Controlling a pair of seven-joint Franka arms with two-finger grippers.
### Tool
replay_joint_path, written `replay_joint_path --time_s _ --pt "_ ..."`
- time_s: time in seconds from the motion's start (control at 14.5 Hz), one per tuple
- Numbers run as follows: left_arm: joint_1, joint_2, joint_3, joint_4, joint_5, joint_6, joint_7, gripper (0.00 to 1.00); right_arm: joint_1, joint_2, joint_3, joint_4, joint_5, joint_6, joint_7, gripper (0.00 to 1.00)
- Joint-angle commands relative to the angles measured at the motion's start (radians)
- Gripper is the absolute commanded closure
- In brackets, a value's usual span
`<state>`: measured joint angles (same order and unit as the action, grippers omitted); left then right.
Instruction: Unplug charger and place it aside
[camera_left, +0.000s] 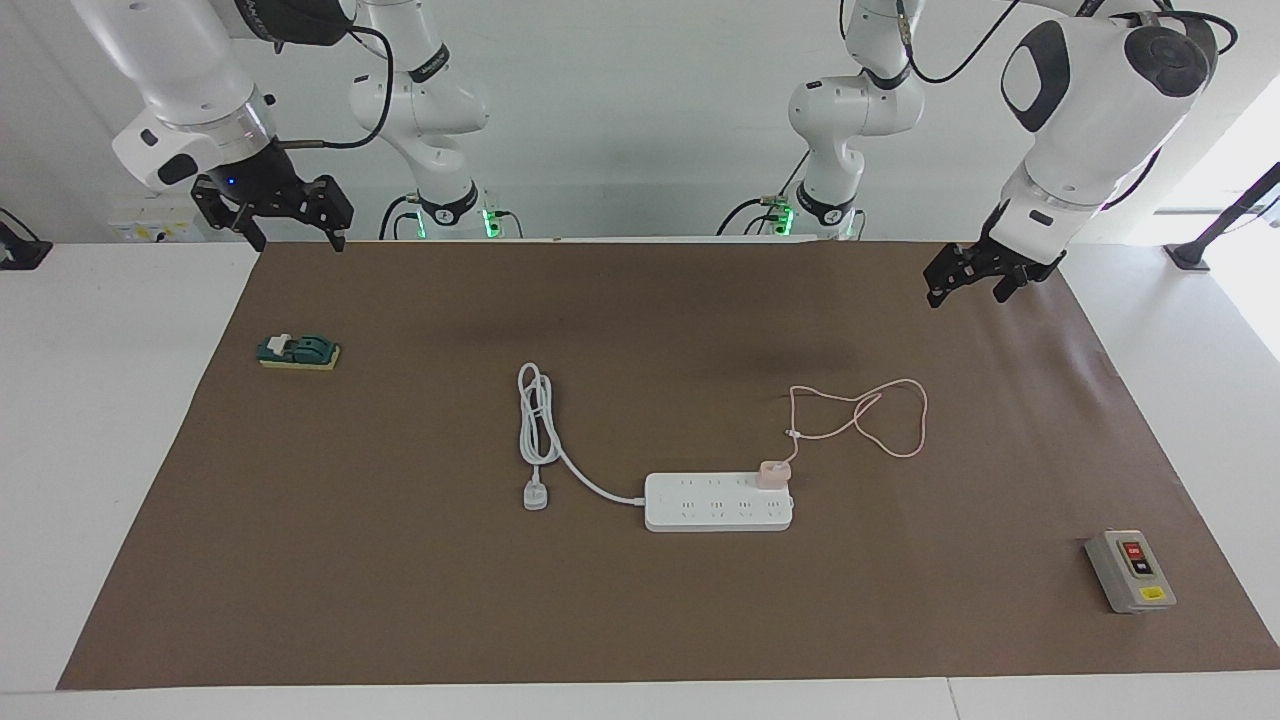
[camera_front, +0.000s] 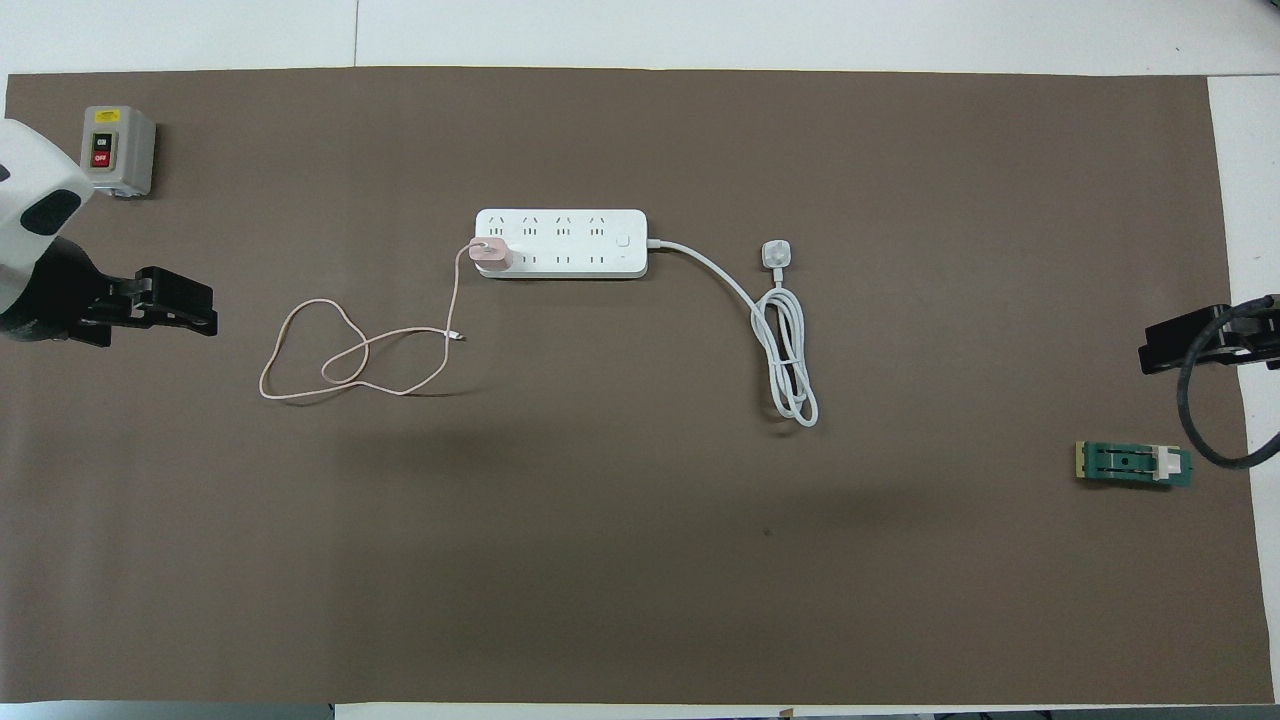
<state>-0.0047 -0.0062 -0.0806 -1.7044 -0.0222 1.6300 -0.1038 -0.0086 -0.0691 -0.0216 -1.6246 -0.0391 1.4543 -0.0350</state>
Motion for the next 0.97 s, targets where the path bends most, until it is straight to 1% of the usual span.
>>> replay_joint_path --time_s 0.0,0.14,0.21,0.34,0.55,0.62,0.69,0.76,0.9 --pt "-0.012 0.012 0.008 0.014 0.007 -0.002 -0.011 0.00 -0.021 -0.023 0.011 -0.024 -0.004 0.000 -0.025 0.00" --pt "-0.012 0.012 0.008 0.014 0.007 0.001 -0.023 0.00 -0.022 -0.021 0.011 -0.023 -0.004 0.006 -0.023 0.00" --pt "-0.012 0.023 0.008 0.015 0.007 0.002 -0.086 0.00 -0.022 -0.021 0.011 -0.023 -0.004 0.002 -0.025 0.00" --pt "-0.052 0.073 0.007 0.046 0.021 0.004 -0.329 0.00 -0.022 -0.023 0.009 -0.023 -0.004 0.001 -0.034 0.00" --pt "-0.090 0.170 0.005 0.149 0.016 0.002 -0.538 0.00 -0.010 -0.026 0.011 -0.034 -0.002 0.006 -0.019 0.00" --pt "-0.107 0.193 0.005 0.158 0.013 0.008 -0.711 0.00 -0.008 -0.024 0.012 -0.047 0.001 0.011 0.015 0.00" --pt "-0.129 0.221 0.002 0.164 0.011 0.057 -0.878 0.00 -0.007 -0.023 0.012 -0.070 0.037 0.020 0.077 0.00" --pt "-0.147 0.236 0.004 0.164 0.010 0.126 -1.033 0.00 0.008 -0.018 0.012 -0.093 0.079 0.041 0.158 0.00" --pt "-0.173 0.279 0.002 0.166 0.010 0.249 -1.311 0.00 0.060 -0.015 0.012 -0.148 0.116 0.086 0.303 0.00"
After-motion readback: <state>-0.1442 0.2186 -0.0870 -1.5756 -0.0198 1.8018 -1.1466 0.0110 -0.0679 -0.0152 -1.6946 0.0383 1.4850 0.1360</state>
